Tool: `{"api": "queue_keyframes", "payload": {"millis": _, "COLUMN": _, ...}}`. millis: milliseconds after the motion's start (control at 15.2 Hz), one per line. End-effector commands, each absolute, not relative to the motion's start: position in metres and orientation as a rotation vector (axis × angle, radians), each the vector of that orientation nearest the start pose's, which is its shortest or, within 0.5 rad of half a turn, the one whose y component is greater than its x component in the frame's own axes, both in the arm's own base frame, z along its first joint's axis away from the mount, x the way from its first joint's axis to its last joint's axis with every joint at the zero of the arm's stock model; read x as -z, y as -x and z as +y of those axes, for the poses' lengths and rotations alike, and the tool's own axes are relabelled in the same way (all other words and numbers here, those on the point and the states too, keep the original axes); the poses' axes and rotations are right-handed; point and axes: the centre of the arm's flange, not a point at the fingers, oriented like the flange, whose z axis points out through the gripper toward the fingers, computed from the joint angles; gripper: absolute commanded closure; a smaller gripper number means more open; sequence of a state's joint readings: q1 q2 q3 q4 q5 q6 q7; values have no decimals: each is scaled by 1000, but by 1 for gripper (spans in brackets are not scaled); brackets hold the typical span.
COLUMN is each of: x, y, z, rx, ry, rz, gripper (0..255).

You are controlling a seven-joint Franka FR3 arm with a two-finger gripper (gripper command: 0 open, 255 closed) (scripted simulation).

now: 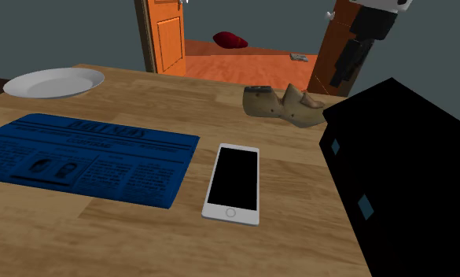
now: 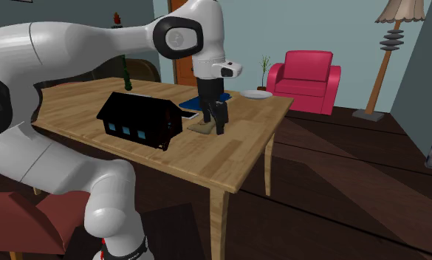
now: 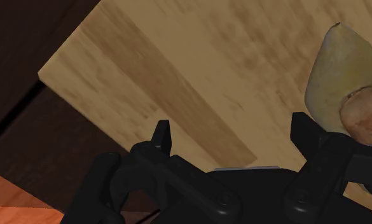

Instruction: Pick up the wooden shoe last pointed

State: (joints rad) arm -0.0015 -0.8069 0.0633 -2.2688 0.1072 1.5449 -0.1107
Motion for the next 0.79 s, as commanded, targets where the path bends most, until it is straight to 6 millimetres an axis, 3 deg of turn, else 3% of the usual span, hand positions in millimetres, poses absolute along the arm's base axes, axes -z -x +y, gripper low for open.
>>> {"api": "queue_keyframes", "payload": {"millis": 0, "x": -635, "y": -297, "z": 38, "rx": 129, "ry": 3070, "rz": -249, "gripper": 0}}
{"api": "queue_keyframes", "payload": {"millis": 396, "x": -647, "y": -314, "z": 150, "rx": 16, "ry": 3228, "rz": -750, "gripper": 0}}
{"api": "queue_keyframes", "payload": {"millis": 726, "x": -635, "y": -303, "z": 244, "rx": -93, "ry": 3286, "rz": -1211, "gripper": 0}}
